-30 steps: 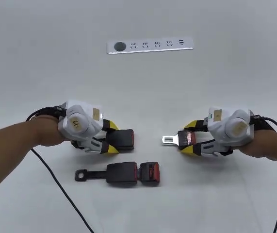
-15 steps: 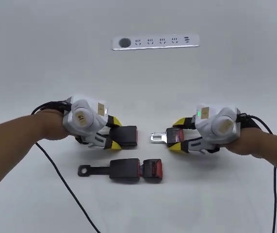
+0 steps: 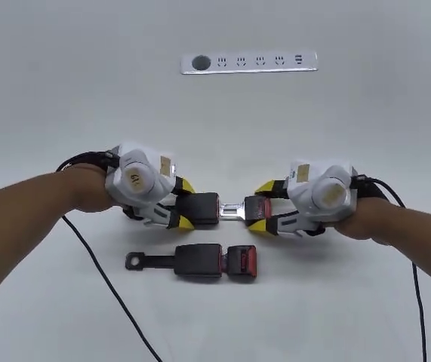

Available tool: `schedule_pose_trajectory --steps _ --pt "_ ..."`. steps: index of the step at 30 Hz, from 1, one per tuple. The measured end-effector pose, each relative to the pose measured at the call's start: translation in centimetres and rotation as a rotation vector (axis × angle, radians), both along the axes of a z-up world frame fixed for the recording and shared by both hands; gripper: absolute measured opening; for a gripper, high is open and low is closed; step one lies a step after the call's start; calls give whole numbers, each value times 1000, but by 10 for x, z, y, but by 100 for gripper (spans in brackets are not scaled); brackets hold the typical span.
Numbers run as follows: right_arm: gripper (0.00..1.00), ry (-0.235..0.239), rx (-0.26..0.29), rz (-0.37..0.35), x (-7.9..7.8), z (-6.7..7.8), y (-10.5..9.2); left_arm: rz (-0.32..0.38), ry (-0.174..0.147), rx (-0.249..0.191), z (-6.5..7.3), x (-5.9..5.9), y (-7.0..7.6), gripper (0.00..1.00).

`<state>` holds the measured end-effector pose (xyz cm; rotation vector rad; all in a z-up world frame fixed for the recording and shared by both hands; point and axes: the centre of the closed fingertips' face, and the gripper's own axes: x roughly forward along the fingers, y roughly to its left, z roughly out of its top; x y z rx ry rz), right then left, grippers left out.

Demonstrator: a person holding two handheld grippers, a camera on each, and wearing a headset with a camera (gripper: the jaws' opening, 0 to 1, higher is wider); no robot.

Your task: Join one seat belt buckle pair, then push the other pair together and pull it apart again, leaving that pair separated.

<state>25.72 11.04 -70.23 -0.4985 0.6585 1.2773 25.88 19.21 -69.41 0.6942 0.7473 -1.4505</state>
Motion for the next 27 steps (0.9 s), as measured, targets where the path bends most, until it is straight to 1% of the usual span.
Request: schedule_pose_trajectory --steps 4,6,7,9,10,12,20,23,25,27 --pt "36 5 8 0 0 3 3 -6 -1 7 0 -1 -1 34" --pt "36 -1 8 9 -1 3 8 -7 -2 8 0 -1 -2 34" --pt "36 3 11 6 -1 3 12 -10 -1 9 0 -2 -2 34" --pt "36 -6 -2 19 -1 3 12 -15 -1 9 0 -2 -2 34" --pt "36 6 6 10 -1 3 11 -16 -2 8 -1 -2 -2 34" --pt "36 0 2 14 -1 4 11 -13 0 6 0 -2 -2 34" --pt "35 9 3 2 2 6 14 -26 0 24 0 -2 -2 33" --pt "35 8 3 1 2 7 16 -23 2 20 0 -2 -2 33" --pt "35 10 10 -4 2 8 19 -22 2 23 0 -2 -2 33" --pt "35 15 26 -25 2 10 27 -28 1 27 1 -3 -3 33"
